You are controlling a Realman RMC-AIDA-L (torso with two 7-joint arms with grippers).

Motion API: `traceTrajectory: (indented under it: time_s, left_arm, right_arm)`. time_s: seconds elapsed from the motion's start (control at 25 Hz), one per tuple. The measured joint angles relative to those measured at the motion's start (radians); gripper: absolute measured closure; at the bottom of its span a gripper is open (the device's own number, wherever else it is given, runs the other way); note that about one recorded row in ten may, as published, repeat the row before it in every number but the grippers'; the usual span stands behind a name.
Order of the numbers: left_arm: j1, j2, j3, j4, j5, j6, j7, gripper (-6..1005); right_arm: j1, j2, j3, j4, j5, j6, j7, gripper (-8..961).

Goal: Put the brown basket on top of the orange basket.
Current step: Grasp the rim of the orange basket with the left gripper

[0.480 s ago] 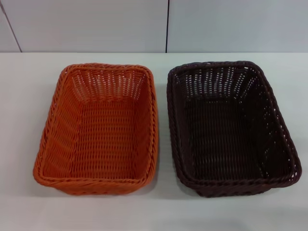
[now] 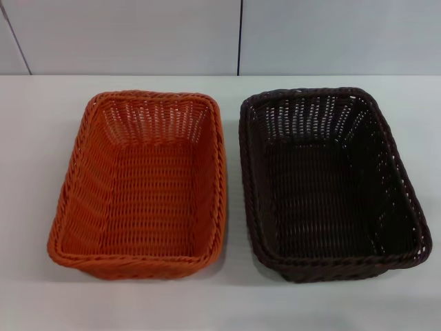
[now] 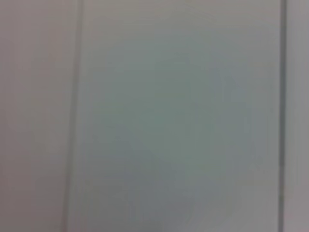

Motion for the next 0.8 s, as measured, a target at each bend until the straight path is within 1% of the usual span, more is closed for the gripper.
traceTrajectory:
  time_s: [0.04,0.08,0.12,0.16,0.2,0.32,0.36,0.4,0.44,0.48,0.52,0.56,0.6,0.64,0.68,0.72,0.8]
  left_arm:
    - [0.0,0.005,0.017,-0.008,0.005,-0.006,-0.003,213]
    - [0.0,0.005,0.017,-0.008,0.005,-0.006,-0.003,213]
    - [0.0,0.024,0.041,-0.035,0.033,-0.035,-0.017,213]
    - [0.0,0.024,0.041,-0.035,0.033,-0.035,-0.017,213]
    - [0.001,0.049,0.044,-0.067,0.068,-0.077,-0.041,213]
    - [0.001,0.049,0.044,-0.067,0.068,-0.077,-0.041,212]
    - [0.005,0.093,0.045,-0.136,0.131,-0.167,-0.085,212]
    - [0.027,0.208,0.026,-0.388,0.277,-0.478,-0.174,212]
    - [0.034,0.227,0.015,-0.456,0.3,-0.552,-0.18,212]
    - [0.034,0.227,0.015,-0.456,0.3,-0.552,-0.18,212]
    - [0.041,0.238,0.003,-0.509,0.316,-0.602,-0.182,212]
    - [0.057,0.248,-0.03,-0.601,0.35,-0.695,-0.182,211]
    - [0.086,0.248,-0.106,-0.767,0.422,-0.895,-0.181,211]
    - [0.086,0.248,-0.106,-0.767,0.422,-0.895,-0.181,211]
    - [0.093,0.243,-0.142,-0.848,0.452,-1.011,-0.178,211]
    - [0.099,0.236,-0.19,-0.973,0.487,-1.211,-0.164,212]
    - [0.088,0.217,-0.248,-1.147,0.511,-1.528,-0.101,213]
  right_arm:
    - [0.0,0.0,0.0,0.0,0.0,0.0,0.0,177]
    - [0.0,0.0,0.0,0.0,0.0,0.0,0.0,176]
    - [-0.001,0.0,0.0,0.001,0.0,0.0,0.0,176]
    - [-0.002,0.0,0.0,0.0,0.0,0.0,0.0,176]
    - [-0.002,0.0,0.0,0.0,-0.001,-0.002,0.004,176]
    - [-0.002,0.0,0.0,0.0,-0.001,0.0,0.012,176]
    - [-0.002,0.0,0.0,0.0,-0.001,0.002,0.017,176]
    - [-0.003,0.0,0.0,0.0,-0.001,0.003,0.023,176]
    - [-0.003,0.0,0.0,0.0,-0.001,0.003,0.023,176]
    - [-0.003,0.0,0.0,0.0,-0.001,0.003,0.026,176]
    - [-0.003,0.0,0.0,0.001,-0.001,0.003,0.026,176]
    - [-0.004,0.0,0.0,0.001,-0.001,0.003,0.026,176]
    - [-0.005,0.0,0.0,0.002,-0.001,0.003,0.026,176]
    - [-0.007,0.0,0.001,0.003,-0.001,0.003,0.026,176]
    - [-0.008,0.0,0.002,0.003,-0.001,0.003,0.026,176]
    - [-0.008,0.0,0.002,0.003,-0.001,0.003,0.027,176]
    - [-0.009,0.0,0.001,0.004,-0.001,0.004,0.027,176]
